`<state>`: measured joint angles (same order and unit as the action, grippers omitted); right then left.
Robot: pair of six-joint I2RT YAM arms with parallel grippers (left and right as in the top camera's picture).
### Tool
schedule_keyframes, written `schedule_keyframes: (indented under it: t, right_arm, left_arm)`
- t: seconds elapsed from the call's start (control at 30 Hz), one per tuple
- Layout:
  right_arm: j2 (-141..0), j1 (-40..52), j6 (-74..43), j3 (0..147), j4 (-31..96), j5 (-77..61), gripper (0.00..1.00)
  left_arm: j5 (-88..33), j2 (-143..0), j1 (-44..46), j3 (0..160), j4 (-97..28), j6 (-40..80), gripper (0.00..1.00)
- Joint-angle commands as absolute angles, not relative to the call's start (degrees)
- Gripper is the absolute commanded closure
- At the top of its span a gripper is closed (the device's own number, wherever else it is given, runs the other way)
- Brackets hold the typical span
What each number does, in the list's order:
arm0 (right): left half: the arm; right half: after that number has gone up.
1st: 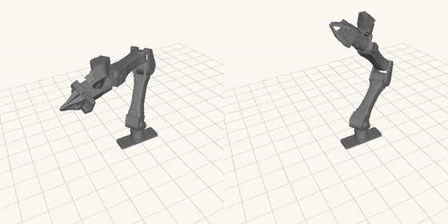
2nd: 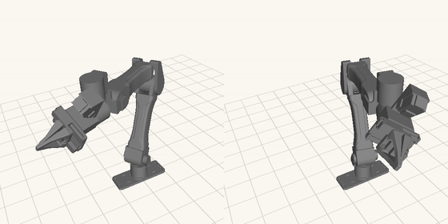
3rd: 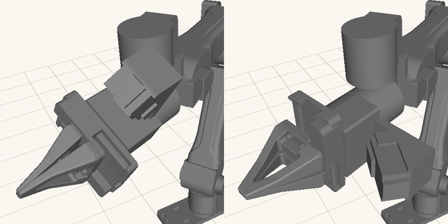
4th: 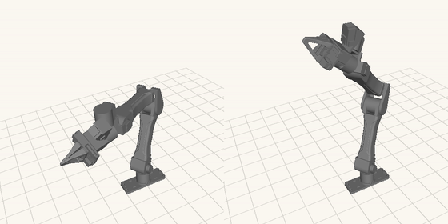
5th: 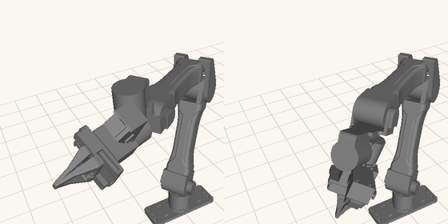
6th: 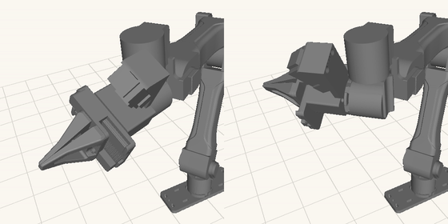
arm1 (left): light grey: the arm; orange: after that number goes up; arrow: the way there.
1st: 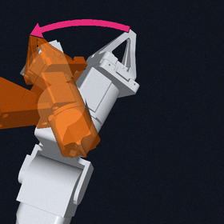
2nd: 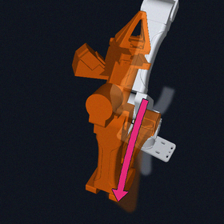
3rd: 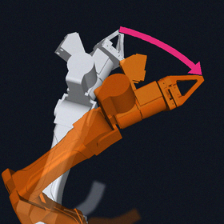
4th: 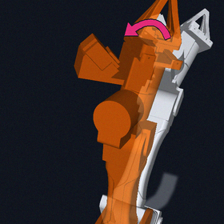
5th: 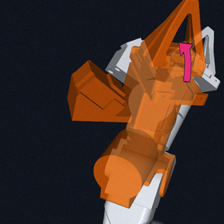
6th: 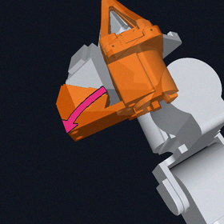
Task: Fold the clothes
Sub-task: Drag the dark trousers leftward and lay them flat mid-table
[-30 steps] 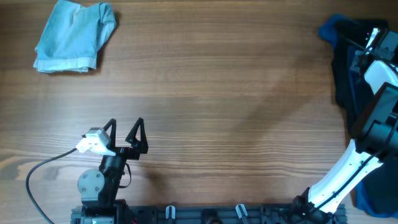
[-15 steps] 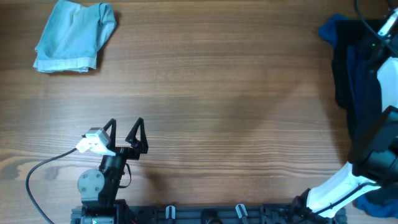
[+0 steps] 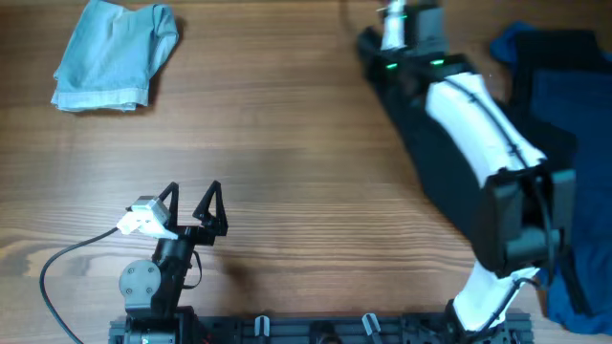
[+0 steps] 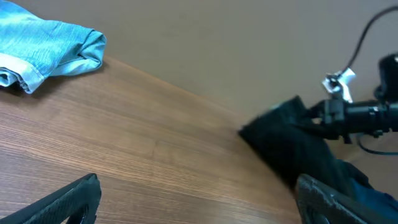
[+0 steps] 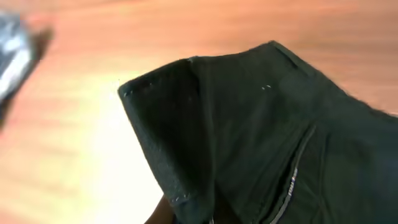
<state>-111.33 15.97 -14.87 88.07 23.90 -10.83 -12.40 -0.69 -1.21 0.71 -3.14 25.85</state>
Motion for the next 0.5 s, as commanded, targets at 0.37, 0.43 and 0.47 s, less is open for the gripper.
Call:
schedule_keyframes:
  t: [0.37,0.43,0.47]
  right_arm:
    - [-111.18,49.06,-42.57,79.53,11.94,-15.25,0.8]
    - [-111.18,50.06,-42.57,79.53,12.01,-15.14,0.55]
    - [-111.18,50.09,-42.24,79.53,12.05,-16.38,0.56]
  left_arm:
    - [-11.9,-0.16,-0.95,0.38,-3.2,25.98,0.0]
    - [-11.9,-0.16,-0.95,0.38,-3.2,25.98,0.0]
    - [-11.9,-0.16,-0.95,0.38,-3.2,25.98,0.0]
